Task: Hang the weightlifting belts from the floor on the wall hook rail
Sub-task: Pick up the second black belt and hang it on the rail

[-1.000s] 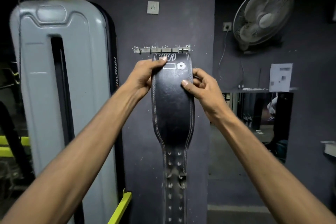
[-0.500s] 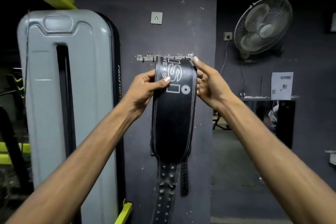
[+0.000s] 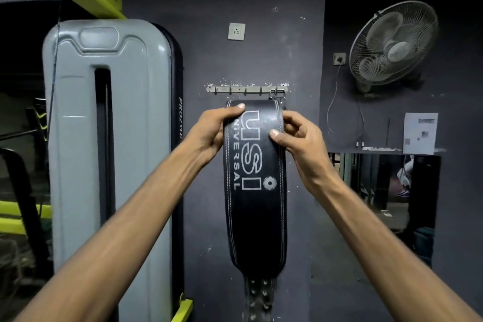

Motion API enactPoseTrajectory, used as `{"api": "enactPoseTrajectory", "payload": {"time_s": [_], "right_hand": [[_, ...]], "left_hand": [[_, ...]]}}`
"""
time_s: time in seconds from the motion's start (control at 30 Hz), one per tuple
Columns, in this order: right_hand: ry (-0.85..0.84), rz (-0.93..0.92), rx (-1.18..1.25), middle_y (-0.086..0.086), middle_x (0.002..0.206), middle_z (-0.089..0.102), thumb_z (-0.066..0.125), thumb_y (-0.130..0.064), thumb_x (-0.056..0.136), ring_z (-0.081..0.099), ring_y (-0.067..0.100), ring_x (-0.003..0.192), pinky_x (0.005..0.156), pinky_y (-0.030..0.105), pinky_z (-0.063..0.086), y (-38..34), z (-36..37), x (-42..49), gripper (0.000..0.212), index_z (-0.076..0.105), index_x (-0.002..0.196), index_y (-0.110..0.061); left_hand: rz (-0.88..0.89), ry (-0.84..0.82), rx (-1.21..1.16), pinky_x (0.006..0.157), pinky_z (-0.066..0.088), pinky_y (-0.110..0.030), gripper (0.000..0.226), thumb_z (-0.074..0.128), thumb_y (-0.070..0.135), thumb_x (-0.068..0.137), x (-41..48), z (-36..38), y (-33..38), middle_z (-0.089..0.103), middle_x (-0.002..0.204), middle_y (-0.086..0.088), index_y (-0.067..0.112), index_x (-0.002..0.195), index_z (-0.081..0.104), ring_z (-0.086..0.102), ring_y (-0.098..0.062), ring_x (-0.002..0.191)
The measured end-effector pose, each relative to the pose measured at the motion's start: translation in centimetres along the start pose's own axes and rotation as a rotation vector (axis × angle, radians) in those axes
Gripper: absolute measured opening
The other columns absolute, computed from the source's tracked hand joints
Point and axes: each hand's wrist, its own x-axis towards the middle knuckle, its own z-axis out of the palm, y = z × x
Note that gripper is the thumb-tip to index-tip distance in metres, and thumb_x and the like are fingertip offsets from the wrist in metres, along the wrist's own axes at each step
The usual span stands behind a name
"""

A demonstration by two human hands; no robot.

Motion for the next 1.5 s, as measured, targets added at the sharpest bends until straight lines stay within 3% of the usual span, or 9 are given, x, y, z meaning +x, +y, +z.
{"api": "enactPoseTrajectory", "payload": {"time_s": [0.2,0.3,0.43,0.57,0.7,0.9,1.1,1.27,1.5], "right_hand": [[-0.025,0.341,0.099,0.029,0.098,0.062,0.07,-0.059,0.079,0.047,0.037,0.069,0.061,0.035,0.04,-1.7,-0.7,3.2,0.051,0.064,0.108,-0.017],[0.022,0.337,0.224,0.037,0.125,0.062,0.082,-0.043,0.073,0.062,0.051,0.117,0.092,0.057,0.054,-1.5,-0.9,4.7,0.065,0.067,0.117,0.002],[0.032,0.239,0.136,0.027,0.088,0.058,0.086,-0.026,0.068,0.056,0.04,0.08,0.074,0.052,0.046,-1.0,-0.7,4.4,0.039,0.064,0.093,-0.005],[-0.025,0.146,0.082,0.027,0.114,0.072,0.069,-0.013,0.084,0.07,0.043,0.107,0.097,0.056,0.054,-0.2,-0.6,2.4,0.032,0.069,0.113,-0.002],[-0.055,0.081,-0.02,0.022,0.102,0.073,0.066,-0.003,0.092,0.07,0.025,0.09,0.081,0.037,0.058,0.0,-1.5,1.4,0.022,0.067,0.113,0.001],[0.009,0.336,-0.023,-0.012,0.05,0.048,0.06,-0.043,0.097,0.04,0.005,0.042,0.044,0.019,0.03,-1.7,-2.6,4.3,0.03,0.061,0.079,-0.019],[0.004,0.324,0.09,-0.001,0.063,0.043,0.067,-0.026,0.093,0.034,0.011,0.051,0.049,0.026,0.024,0.0,-2.4,5.4,0.014,0.059,0.088,-0.016],[-0.025,0.126,-0.028,0.013,0.078,0.052,0.061,-0.014,0.099,0.047,0.019,0.064,0.049,0.022,0.038,1.5,-2.8,2.7,0.011,0.064,0.092,-0.005],[-0.184,0.058,0.004,0.011,0.066,0.055,0.069,-0.017,0.086,0.044,0.014,0.049,0.047,0.024,0.035,2.0,-6.6,1.3,0.02,0.06,0.089,0.001]], "left_hand": [[0.186,-0.083,0.118,0.084,0.057,-0.035,0.008,0.067,0.007,0.089,-0.7,0.7,-1.2,0.074,0.085,-0.006,0.009,0.095,0.072,0.07,-0.019,0.076],[0.217,-0.157,0.176,0.089,0.057,-0.037,0.017,0.072,0.011,0.084,-1.7,0.7,-1.8,0.075,0.092,-0.007,0.009,0.101,0.074,0.07,-0.022,0.085],[0.036,-0.082,0.153,0.088,0.05,-0.039,0.05,0.076,0.033,0.079,-0.4,0.2,-1.4,0.073,0.103,-0.019,-0.002,0.115,0.069,0.065,-0.029,0.092],[-0.002,-0.049,0.12,0.095,0.056,-0.04,0.051,0.075,0.034,0.083,1.1,1.2,-0.2,0.075,0.11,-0.02,-0.002,0.118,0.068,0.072,-0.029,0.099],[0.096,0.064,0.119,0.09,0.051,-0.043,0.041,0.077,0.023,0.083,1.9,2.6,0.1,0.07,0.105,-0.02,-0.006,0.111,0.07,0.063,-0.03,0.094],[0.231,-0.005,0.132,0.076,0.052,-0.024,0.031,0.075,0.011,0.083,1.2,3.3,-2.3,0.071,0.087,-0.003,-0.001,0.111,0.07,0.064,-0.012,0.077],[0.115,-0.007,0.07,0.057,0.049,-0.016,0.039,0.073,0.022,0.08,1.4,2.4,-3.8,0.065,0.095,-0.006,0.003,0.114,0.069,0.059,-0.011,0.069],[-0.125,-0.038,0.046,0.046,0.048,-0.018,0.019,0.061,0.033,0.094,2.1,4.1,-2.8,0.063,0.062,0.005,0.014,0.09,0.065,0.058,-0.006,0.047],[0.078,0.146,-0.007,0.042,0.041,-0.014,0.006,0.067,0.013,0.09,3.7,7.6,-3.0,0.058,0.06,0.005,0.008,0.091,0.068,0.05,-0.003,0.043]]}}
